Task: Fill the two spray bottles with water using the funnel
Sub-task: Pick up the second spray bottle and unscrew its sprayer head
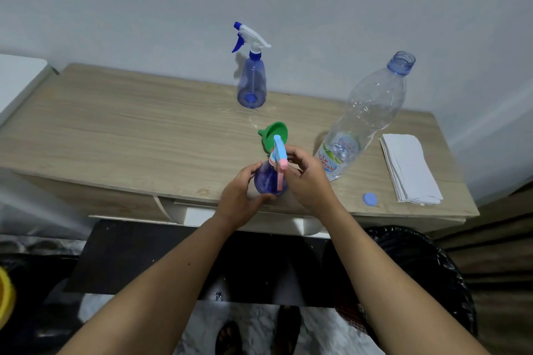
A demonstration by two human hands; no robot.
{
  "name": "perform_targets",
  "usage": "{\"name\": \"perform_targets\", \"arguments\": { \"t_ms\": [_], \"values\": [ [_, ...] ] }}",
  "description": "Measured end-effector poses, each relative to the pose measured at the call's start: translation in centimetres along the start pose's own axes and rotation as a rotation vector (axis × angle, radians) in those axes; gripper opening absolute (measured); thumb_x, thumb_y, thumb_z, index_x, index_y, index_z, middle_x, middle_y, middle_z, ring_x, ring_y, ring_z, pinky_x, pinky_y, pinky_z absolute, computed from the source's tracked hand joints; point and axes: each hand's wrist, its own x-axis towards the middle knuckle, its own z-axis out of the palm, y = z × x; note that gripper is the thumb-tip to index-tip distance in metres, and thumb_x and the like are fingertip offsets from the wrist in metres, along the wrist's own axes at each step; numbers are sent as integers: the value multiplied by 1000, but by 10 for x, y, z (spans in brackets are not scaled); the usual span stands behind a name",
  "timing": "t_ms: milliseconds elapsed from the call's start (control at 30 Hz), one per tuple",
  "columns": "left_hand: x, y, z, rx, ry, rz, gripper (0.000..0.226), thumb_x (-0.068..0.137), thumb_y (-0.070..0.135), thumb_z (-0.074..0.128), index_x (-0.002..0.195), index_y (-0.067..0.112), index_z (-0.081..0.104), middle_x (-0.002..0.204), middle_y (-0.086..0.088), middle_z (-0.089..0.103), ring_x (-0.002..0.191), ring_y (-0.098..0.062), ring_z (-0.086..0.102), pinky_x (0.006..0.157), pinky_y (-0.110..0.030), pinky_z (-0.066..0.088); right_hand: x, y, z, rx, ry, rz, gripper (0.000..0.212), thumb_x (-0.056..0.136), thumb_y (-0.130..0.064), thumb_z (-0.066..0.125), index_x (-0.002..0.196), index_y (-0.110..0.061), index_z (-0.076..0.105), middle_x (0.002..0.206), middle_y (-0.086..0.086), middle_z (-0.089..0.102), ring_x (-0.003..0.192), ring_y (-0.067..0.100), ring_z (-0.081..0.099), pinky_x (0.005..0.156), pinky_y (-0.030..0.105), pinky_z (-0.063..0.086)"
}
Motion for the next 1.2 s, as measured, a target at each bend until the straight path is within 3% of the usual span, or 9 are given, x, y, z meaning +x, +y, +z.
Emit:
{"name": "perform_targets", "arguments": {
  "t_ms": [100,233,367,500,700,900,1033,1100,1200],
  "values": [
    [1,-1,-1,-8,-11,-20,84,72,30,95,145,18,55,141,3,65,126,-13,63,107,-33,51,0,1,4,56,51,54,37,81,-8,86,111,-25,71,113,9,73,106,24,73,92,39,62],
    [0,-1,0,-18,-12,-40,86,73,27,95,147,16,54,142,2,65,127,-12,62,107,-27,49,1,0,5,20,89,54,23,87,-9,81,108,-18,74,106,5,76,95,16,73,87,39,61],
    [-1,3,0,-26,-19,-40,85,75,28,94,149,16,52,144,1,63,128,-11,60,106,-23,46,-4,-5,-3,80,-3,40,23,97,-6,71,120,-7,72,110,6,75,94,-1,70,83,17,56],
    [0,5,-1,-25,-26,-31,84,76,25,94,149,16,52,144,2,62,127,-9,59,106,-24,48,0,-1,1,67,91,58,41,77,-8,91,112,-16,72,114,17,72,103,24,74,87,35,62],
    [-1,5,-1,-31,-20,-29,85,77,28,94,150,17,52,146,1,62,130,-14,60,110,-31,50,-3,-2,-7,30,27,7,24,96,1,71,120,-4,74,113,11,77,101,11,70,85,19,55],
    [-1,4,-1,-40,-23,-12,83,78,24,93,150,15,51,145,-1,62,129,-15,61,110,-34,52,-1,-2,0,65,105,47,42,78,-1,90,114,-9,70,114,17,71,99,15,70,84,27,60],
    [-1,5,-1,-48,-21,-20,84,77,24,93,150,14,51,145,-2,62,130,-18,61,109,-34,51,-3,-9,-2,20,75,25,31,90,8,71,118,-3,71,110,10,76,97,9,71,81,21,57],
    [-1,3,0,-44,-20,-16,84,77,24,94,149,14,52,145,-1,62,130,-17,61,110,-34,51,-6,-8,-4,12,68,19,34,92,10,66,124,-1,69,116,10,76,105,10,73,90,28,60],
    [-1,1,0,-46,-13,-7,83,76,23,94,147,15,53,144,0,63,129,-14,62,110,-33,51,-9,-8,-1,-44,98,-9,44,82,-5,81,124,-10,69,119,5,73,112,19,71,96,46,61]
  ]
}}
